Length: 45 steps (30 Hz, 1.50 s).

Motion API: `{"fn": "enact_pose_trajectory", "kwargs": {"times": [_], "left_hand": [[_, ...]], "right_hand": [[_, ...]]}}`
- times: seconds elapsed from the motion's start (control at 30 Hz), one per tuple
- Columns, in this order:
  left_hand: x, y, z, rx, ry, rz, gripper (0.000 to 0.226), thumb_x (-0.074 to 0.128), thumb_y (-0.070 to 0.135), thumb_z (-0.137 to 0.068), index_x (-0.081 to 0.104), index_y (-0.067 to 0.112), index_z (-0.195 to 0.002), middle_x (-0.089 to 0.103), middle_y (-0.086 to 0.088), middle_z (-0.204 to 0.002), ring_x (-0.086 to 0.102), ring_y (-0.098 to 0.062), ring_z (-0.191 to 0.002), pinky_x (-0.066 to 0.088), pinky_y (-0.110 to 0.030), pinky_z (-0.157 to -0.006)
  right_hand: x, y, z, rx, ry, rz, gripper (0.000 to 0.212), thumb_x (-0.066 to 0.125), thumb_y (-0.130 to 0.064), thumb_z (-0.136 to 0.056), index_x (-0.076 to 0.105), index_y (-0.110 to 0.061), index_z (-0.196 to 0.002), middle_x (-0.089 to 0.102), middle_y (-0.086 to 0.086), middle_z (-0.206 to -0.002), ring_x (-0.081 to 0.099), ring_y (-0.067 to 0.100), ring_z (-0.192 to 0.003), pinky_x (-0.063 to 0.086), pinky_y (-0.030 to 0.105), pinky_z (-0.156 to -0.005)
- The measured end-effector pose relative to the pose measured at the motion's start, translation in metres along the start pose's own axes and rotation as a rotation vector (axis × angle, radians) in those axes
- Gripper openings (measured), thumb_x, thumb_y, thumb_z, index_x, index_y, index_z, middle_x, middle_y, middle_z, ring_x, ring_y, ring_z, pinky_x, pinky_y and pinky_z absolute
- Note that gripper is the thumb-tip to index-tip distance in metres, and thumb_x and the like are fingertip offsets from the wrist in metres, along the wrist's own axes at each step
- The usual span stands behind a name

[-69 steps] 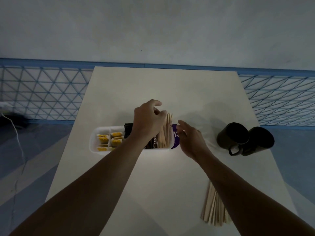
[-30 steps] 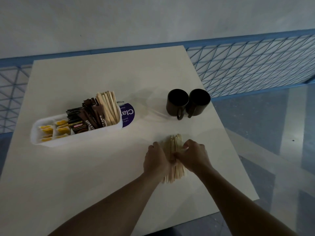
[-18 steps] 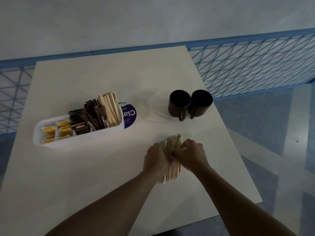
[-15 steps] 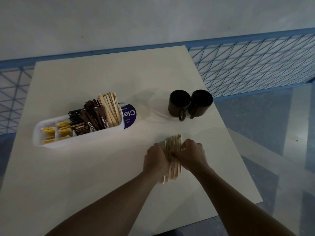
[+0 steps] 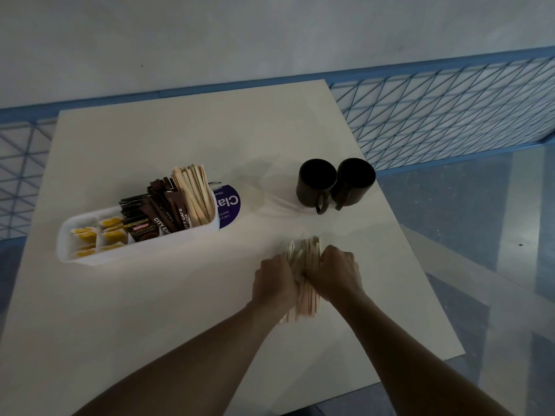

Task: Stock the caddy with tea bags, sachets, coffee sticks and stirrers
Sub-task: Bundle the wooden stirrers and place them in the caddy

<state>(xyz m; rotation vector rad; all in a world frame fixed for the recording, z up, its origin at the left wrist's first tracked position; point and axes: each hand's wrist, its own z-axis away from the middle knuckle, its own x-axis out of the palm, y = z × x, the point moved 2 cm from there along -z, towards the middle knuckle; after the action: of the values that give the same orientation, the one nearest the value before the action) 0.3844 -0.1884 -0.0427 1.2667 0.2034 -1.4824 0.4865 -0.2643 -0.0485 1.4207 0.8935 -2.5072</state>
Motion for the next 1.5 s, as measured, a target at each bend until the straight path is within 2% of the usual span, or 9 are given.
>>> {"fn": "enact_pose_trajectory", "kwargs": {"times": [0.2, 0.43, 0.53, 0.73, 0.9, 1.13, 1.27, 1.4, 1.5], "left_hand": [[-0.005, -0.002, -0.002, -0.025, -0.03, -0.01, 0.021, 0.052, 0.021, -0.095, 0.066, 0.01, -0.107, 0.068, -0.009, -0.106, 0.065, -0.029, -0.098, 0.048, -0.03, -0.074], [-0.007, -0.012, -0.011, -0.057, -0.12, 0.088, 0.02, 0.052, 0.011, -0.091, 0.067, 0.006, -0.103, 0.069, -0.01, -0.101, 0.066, -0.028, -0.097, 0.057, -0.035, -0.082], [-0.012, -0.017, -0.013, -0.093, -0.149, 0.168, 0.022, 0.05, 0.007, -0.092, 0.065, 0.006, -0.108, 0.068, -0.01, -0.101, 0.066, -0.026, -0.093, 0.053, -0.026, -0.066], [-0.019, -0.022, -0.014, -0.203, -0.166, 0.273, 0.026, 0.047, 0.012, -0.097, 0.06, 0.002, -0.117, 0.065, -0.013, -0.106, 0.065, -0.025, -0.089, 0.052, -0.028, -0.057], [-0.021, -0.024, -0.016, -0.252, -0.243, 0.388, 0.024, 0.042, 0.015, -0.099, 0.055, 0.005, -0.116, 0.062, -0.013, -0.102, 0.058, -0.022, -0.08, 0.045, -0.029, -0.059], [-0.054, -0.022, -0.018, -0.346, -0.368, 0.813, 0.026, 0.041, 0.027, -0.101, 0.059, 0.007, -0.1, 0.046, -0.003, -0.074, 0.041, -0.015, -0.065, 0.036, -0.031, -0.061], [-0.088, -0.022, -0.022, -0.271, -0.253, 0.932, 0.029, 0.038, 0.025, -0.104, 0.059, 0.006, -0.101, 0.046, -0.004, -0.076, 0.043, -0.017, -0.07, 0.039, -0.031, -0.066], [-0.127, -0.028, -0.027, -0.219, -0.109, 1.097, 0.024, 0.039, 0.017, -0.103, 0.059, 0.005, -0.097, 0.047, -0.004, -0.074, 0.045, -0.015, -0.065, 0.039, -0.03, -0.061], [-0.158, -0.034, -0.027, -0.175, -0.063, 1.18, 0.022, 0.04, 0.013, -0.104, 0.058, 0.003, -0.102, 0.049, -0.004, -0.073, 0.046, -0.014, -0.064, 0.04, -0.03, -0.062]], "right_hand": [[-0.003, -0.006, 0.0, 0.041, 0.047, -0.033, 0.049, 0.044, -0.046, -0.097, 0.048, -0.013, -0.06, 0.054, 0.004, -0.059, 0.048, 0.018, -0.047, 0.031, 0.024, -0.044], [-0.002, -0.003, -0.004, 0.065, -0.034, -0.041, 0.018, 0.052, -0.016, -0.085, 0.052, -0.01, -0.068, 0.058, 0.007, -0.068, 0.053, 0.019, -0.053, 0.037, 0.025, -0.043], [-0.002, 0.0, -0.007, 0.083, -0.074, -0.046, 0.008, 0.049, -0.01, -0.086, 0.055, -0.006, -0.089, 0.062, 0.011, -0.088, 0.056, 0.021, -0.069, 0.037, 0.024, -0.048], [-0.005, 0.0, -0.012, 0.103, -0.107, -0.091, 0.029, 0.045, -0.014, -0.096, 0.049, -0.001, -0.122, 0.054, 0.017, -0.115, 0.058, 0.029, -0.097, 0.053, 0.037, -0.075], [-0.009, -0.007, -0.012, 0.096, -0.126, -0.086, 0.028, 0.042, -0.017, -0.098, 0.048, -0.005, -0.122, 0.054, 0.015, -0.113, 0.059, 0.029, -0.096, 0.056, 0.041, -0.08], [-0.012, -0.04, -0.01, 0.027, -0.247, -0.228, 0.021, 0.041, -0.022, -0.1, 0.053, -0.011, -0.113, 0.063, 0.01, -0.1, 0.062, 0.02, -0.079, 0.05, 0.033, -0.063], [-0.011, -0.075, -0.014, -0.011, -0.264, -0.416, 0.023, 0.04, -0.024, -0.104, 0.06, -0.012, -0.111, 0.058, -0.001, -0.087, 0.052, 0.008, -0.066, 0.041, 0.024, -0.059], [-0.01, -0.119, -0.021, -0.08, -0.227, -0.49, 0.022, 0.04, -0.018, -0.105, 0.062, -0.015, -0.1, 0.056, -0.003, -0.088, 0.052, 0.01, -0.078, 0.046, 0.032, -0.074], [-0.012, -0.15, -0.022, -0.104, -0.227, -0.558, 0.024, 0.039, -0.015, -0.104, 0.061, -0.018, -0.094, 0.056, 0.001, -0.085, 0.05, 0.013, -0.07, 0.041, 0.029, -0.061]]}}
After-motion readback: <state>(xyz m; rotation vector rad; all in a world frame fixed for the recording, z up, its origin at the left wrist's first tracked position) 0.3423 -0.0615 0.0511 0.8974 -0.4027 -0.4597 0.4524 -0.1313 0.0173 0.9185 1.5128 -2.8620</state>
